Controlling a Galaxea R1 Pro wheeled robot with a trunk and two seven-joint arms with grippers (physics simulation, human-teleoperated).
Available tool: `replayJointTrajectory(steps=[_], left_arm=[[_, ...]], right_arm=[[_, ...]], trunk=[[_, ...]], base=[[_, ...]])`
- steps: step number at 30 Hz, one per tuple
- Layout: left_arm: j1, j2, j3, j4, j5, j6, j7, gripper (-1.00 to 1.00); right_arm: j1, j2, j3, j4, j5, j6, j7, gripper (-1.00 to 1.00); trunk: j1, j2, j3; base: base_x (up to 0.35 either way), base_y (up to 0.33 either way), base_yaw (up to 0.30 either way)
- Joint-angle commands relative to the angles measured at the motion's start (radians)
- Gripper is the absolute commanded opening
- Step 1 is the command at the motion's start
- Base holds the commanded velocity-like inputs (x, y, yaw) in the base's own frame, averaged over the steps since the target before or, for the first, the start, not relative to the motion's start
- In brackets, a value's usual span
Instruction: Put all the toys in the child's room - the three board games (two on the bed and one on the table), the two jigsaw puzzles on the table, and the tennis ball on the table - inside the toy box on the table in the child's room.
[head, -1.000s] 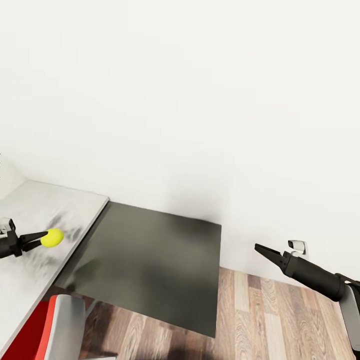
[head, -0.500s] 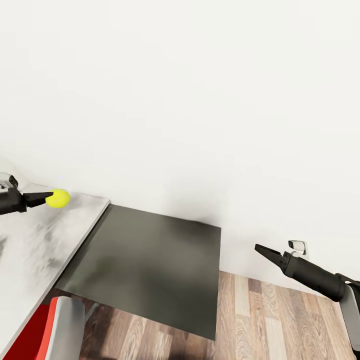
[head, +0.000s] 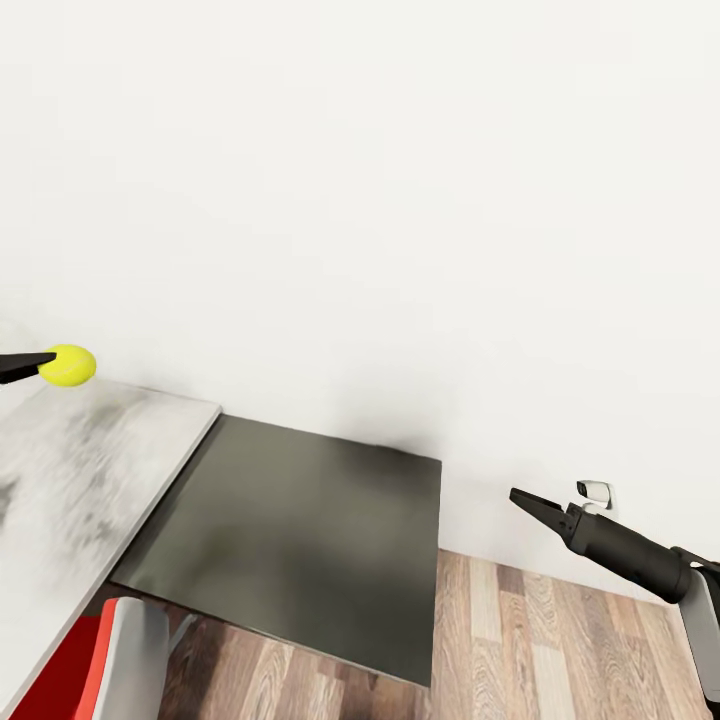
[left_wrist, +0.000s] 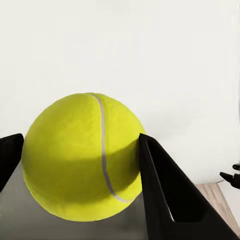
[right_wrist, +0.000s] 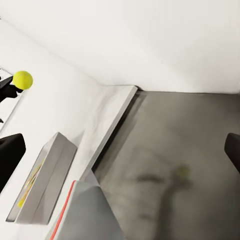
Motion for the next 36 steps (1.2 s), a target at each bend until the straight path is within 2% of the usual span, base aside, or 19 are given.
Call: replayJointTrajectory(steps=[1,6,15,31,36], left_arm=[[-0.001,0.002,0.009,0.0,0.001,0.009,-0.006,-1.0],[0.0,0.004,0.026,0.0,0.002,0.01,-0.006,-1.0],[0.0,0.004,0.027,0.0,0.002,0.01,-0.006,-1.0],[0.0,0.005,0.03,-0.005,0.003,0.01,-0.006,-1.0],[0.0,0.006,0.03,-0.005,0.003,0.01,-0.006,-1.0]], right_arm=[[-0.001,0.0,0.0,0.0,-0.002,0.006,0.001,1.0],[-0.001,0.0,-0.001,0.0,-0.003,0.007,0.0,1.0],[-0.001,0.0,-0.001,0.0,-0.004,0.006,-0.004,1.0],[0.0,0.0,-0.002,-0.003,-0.011,-0.018,0.002,1.0],[0.015,0.0,-0.005,-0.01,-0.014,-0.051,0.041,1.0]], trunk=[[0.001,-0.002,0.0],[0.001,-0.002,0.003],[0.001,-0.002,0.005],[0.001,-0.002,0.024],[0.001,-0.002,0.031]], base=[[0.0,0.0,0.057],[0.0,0.0,0.044],[-0.024,-0.005,0.023],[-0.072,-0.123,0.18],[-0.001,-0.014,0.191]])
